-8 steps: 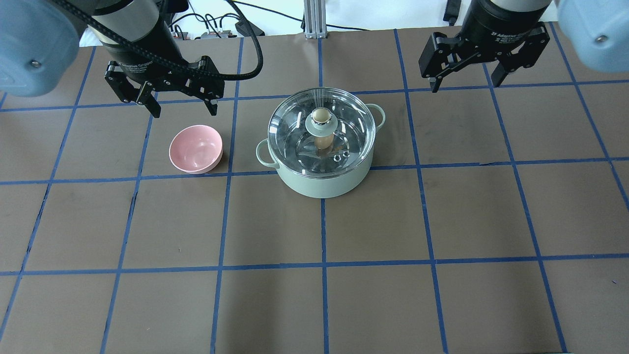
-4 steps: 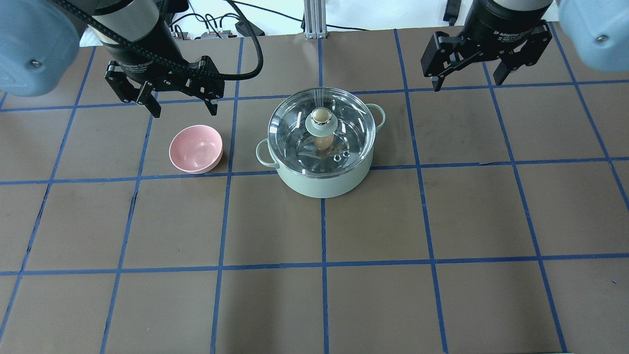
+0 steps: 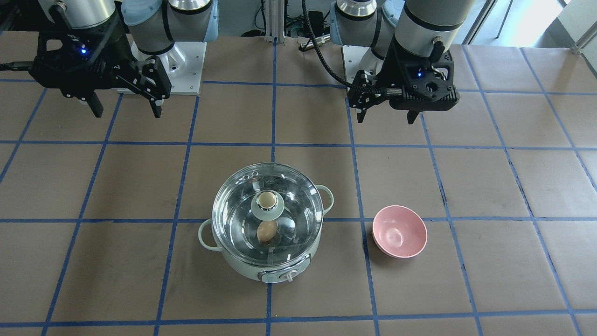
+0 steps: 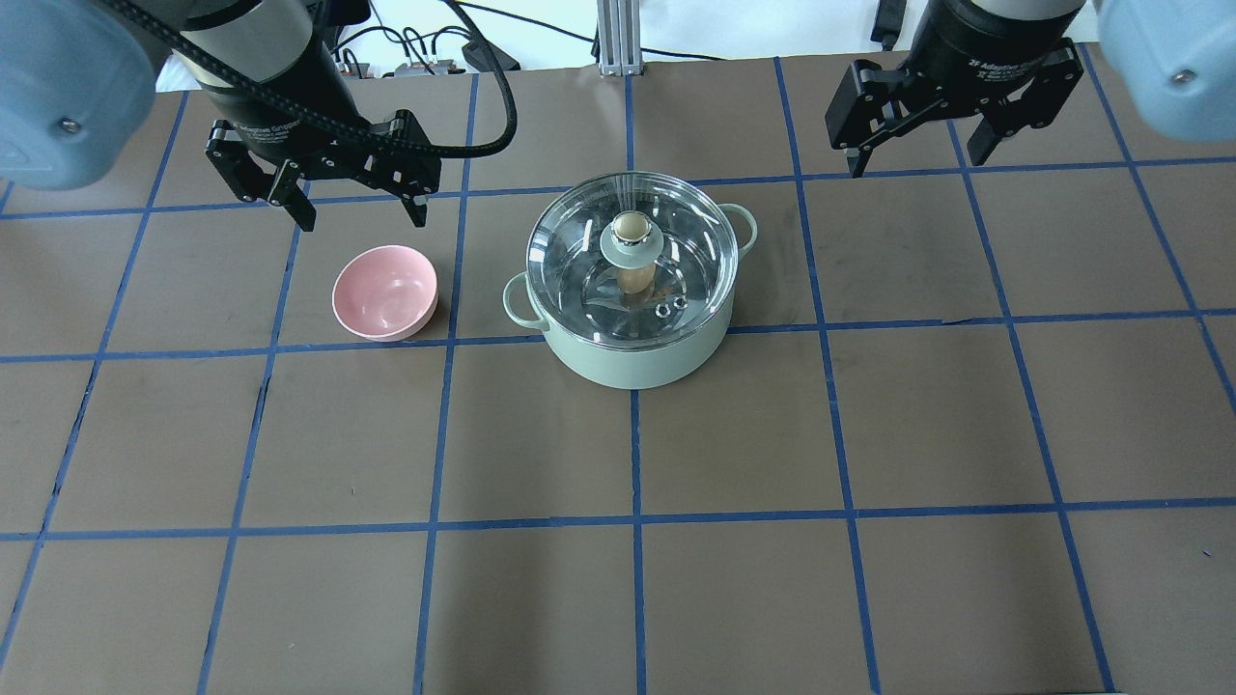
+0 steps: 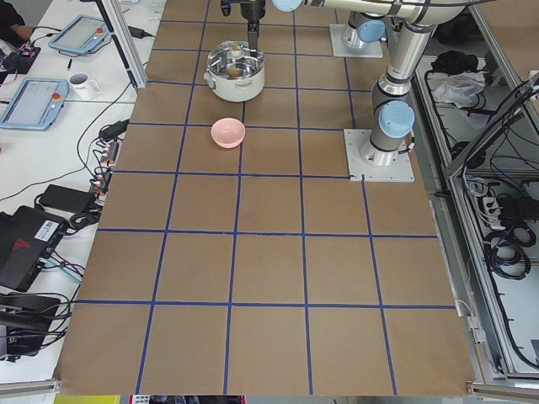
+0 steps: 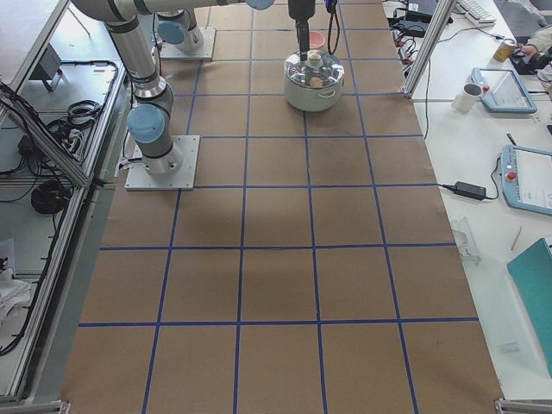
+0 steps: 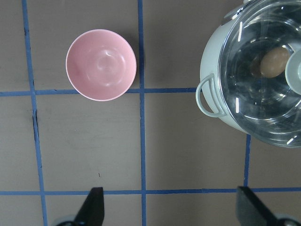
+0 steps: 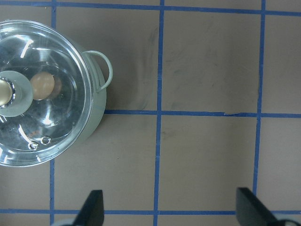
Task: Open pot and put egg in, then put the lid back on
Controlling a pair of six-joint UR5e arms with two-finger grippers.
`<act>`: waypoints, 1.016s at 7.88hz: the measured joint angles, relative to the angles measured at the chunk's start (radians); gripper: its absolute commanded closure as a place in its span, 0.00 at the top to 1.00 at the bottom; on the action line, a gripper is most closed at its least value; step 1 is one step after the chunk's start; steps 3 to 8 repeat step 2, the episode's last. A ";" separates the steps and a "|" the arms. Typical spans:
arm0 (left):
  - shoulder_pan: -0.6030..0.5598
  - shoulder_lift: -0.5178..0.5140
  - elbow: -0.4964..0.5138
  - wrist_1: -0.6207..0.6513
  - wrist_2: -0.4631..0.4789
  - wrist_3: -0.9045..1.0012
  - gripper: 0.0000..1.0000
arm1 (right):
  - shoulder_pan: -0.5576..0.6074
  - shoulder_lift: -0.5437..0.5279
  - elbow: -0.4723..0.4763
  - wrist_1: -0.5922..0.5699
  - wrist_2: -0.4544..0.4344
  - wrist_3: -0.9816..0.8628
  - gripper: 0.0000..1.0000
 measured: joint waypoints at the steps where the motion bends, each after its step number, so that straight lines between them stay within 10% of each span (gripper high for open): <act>1: 0.000 0.000 0.000 0.000 0.000 0.000 1.00 | 0.000 0.001 0.000 -0.002 0.002 0.000 1.00; 8: 0.000 0.000 0.000 0.000 0.001 0.000 1.00 | 0.000 0.002 0.001 -0.003 0.004 0.001 1.00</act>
